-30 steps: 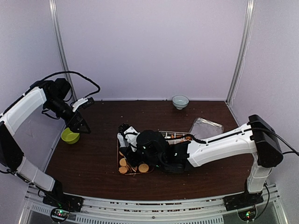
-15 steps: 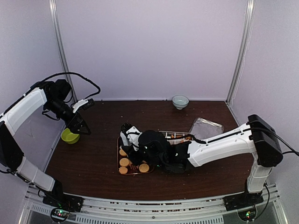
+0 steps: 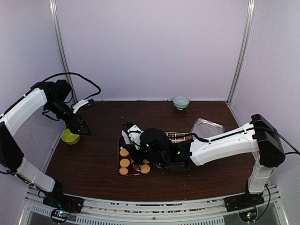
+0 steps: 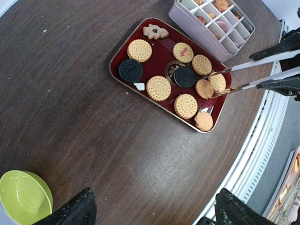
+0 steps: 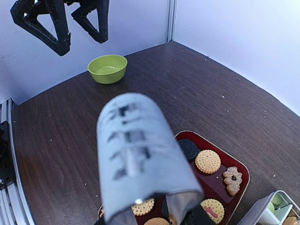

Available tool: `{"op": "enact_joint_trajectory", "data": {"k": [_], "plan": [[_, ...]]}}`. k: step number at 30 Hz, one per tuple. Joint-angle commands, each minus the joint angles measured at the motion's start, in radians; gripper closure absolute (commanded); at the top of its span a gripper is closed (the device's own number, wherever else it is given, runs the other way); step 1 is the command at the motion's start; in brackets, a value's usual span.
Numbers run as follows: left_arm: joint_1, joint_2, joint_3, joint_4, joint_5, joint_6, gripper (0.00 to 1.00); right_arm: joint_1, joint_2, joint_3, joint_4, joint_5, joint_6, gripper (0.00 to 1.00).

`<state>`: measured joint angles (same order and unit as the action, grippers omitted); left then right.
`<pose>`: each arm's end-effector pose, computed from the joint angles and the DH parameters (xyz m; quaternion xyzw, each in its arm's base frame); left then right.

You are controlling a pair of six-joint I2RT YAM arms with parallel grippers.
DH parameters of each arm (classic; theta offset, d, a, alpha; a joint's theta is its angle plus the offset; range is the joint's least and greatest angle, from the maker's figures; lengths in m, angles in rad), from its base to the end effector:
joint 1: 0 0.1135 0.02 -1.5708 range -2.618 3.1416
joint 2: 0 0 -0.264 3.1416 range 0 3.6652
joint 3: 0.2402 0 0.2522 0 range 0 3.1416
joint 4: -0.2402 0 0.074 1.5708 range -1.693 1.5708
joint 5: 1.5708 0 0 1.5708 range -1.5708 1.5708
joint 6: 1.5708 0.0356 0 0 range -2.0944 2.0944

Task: Pack the cookies
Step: Pick up the fake cookies from the plate, then place the fake cookies in the empty pocket of the box.

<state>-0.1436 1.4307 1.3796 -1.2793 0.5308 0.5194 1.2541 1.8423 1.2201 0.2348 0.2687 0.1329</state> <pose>0.2506 -0.0544 0.3206 0.3415 0.8956 -0.2342 0.1623 0.1414 0.4010 0.2329 -0.3740 0.7363 0.2678 0.4961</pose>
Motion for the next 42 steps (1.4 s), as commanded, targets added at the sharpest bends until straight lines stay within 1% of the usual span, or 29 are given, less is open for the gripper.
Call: {"op": "enact_joint_trajectory", "data": {"k": [1, 7, 12, 17, 20, 24, 27, 34, 42], "plan": [[0.007, -0.023, 0.003, 0.011, 0.024, 0.011, 0.1, -0.015, -0.096, 0.039, 0.017, 0.02, -0.013, 0.89], [0.006, -0.023, 0.001, 0.012, 0.022, 0.013, 0.1, -0.033, -0.169, 0.028, 0.011, 0.032, -0.021, 0.9], [0.006, -0.021, 0.001, 0.012, 0.018, 0.017, 0.1, -0.062, -0.281, -0.055, -0.016, 0.08, -0.027, 0.9], [0.006, -0.024, 0.001, 0.014, 0.027, 0.015, 0.1, -0.107, -0.49, -0.232, -0.1, 0.169, -0.01, 0.89], [0.006, -0.024, 0.001, 0.019, 0.029, 0.015, 0.1, -0.128, -0.624, -0.34, -0.184, 0.214, 0.014, 0.89], [0.006, -0.022, -0.001, 0.024, 0.031, 0.018, 0.1, -0.141, -0.779, -0.425, -0.285, 0.267, 0.045, 0.88], [0.006, -0.017, -0.004, 0.026, 0.035, 0.016, 0.1, -0.141, -0.855, -0.462, -0.345, 0.279, 0.078, 0.88], [0.006, -0.009, -0.008, 0.033, 0.041, 0.014, 0.1, -0.14, -0.898, -0.506, -0.403, 0.28, 0.132, 0.88], [0.006, -0.009, -0.016, 0.037, 0.047, 0.012, 0.1, -0.141, -0.856, -0.506, -0.379, 0.263, 0.134, 0.85]]}}
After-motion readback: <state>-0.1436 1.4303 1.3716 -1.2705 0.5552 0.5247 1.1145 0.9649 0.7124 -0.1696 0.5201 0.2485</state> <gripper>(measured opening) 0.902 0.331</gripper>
